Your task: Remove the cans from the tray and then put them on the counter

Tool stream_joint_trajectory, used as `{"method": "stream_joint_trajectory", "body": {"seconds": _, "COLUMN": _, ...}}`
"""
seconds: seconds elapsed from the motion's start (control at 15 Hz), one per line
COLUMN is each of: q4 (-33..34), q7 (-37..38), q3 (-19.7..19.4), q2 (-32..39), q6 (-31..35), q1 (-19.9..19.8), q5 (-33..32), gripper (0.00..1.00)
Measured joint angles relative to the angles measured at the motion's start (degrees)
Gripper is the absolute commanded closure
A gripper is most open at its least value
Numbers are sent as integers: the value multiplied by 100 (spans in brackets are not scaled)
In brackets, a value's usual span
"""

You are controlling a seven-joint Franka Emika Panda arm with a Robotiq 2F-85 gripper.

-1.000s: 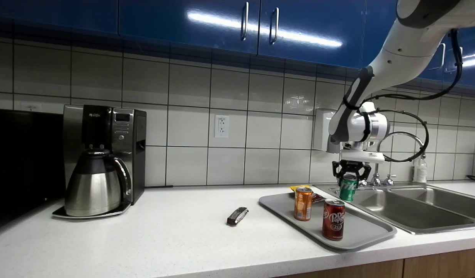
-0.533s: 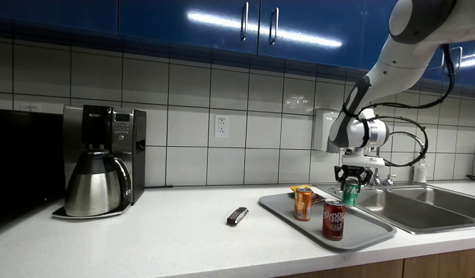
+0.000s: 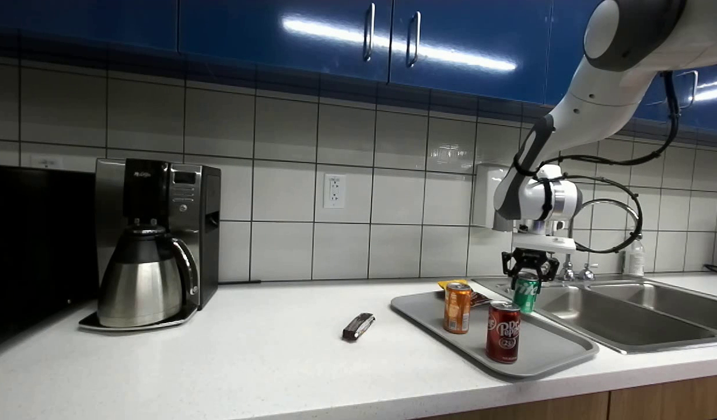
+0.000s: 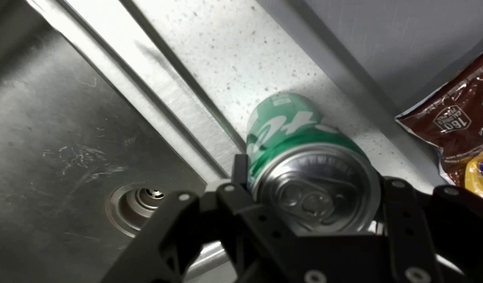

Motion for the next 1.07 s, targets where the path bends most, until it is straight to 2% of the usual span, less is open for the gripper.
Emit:
{"method": "stream_joint_trajectory", "body": {"seconds": 0.4, "q4": 87, "q7": 0, "q3": 24, "q2": 0, "q6": -280, "q1": 0, "q5": 110, "gripper": 62}}
{"method": "stream_joint_trajectory", "body": {"seconds": 0.47, "q4": 92, "q7": 0, "q3": 24, "q2": 0, "q6": -303, "q1": 0, "q5": 110, "gripper": 19}}
{"method": "stream_joint_trajectory", "body": {"seconds": 0.53, "q4": 95, "q7": 0, "q3": 23, "q2": 0, "q6": -327, "q1": 0, "q5": 110, "gripper": 10}}
{"method": "stream_joint_trajectory", "body": {"seconds": 0.67, "q4": 106, "q7": 3, "q3": 17, "q2": 1, "q6": -373, "q1": 0, "q5": 110, "gripper": 0}}
{"method": "stream_joint_trajectory", "body": {"seconds": 1.07, "q4": 159, "q7": 4, "q3": 10, "q2": -3, "q6": -383, "q1": 0, "q5": 110, "gripper": 0}}
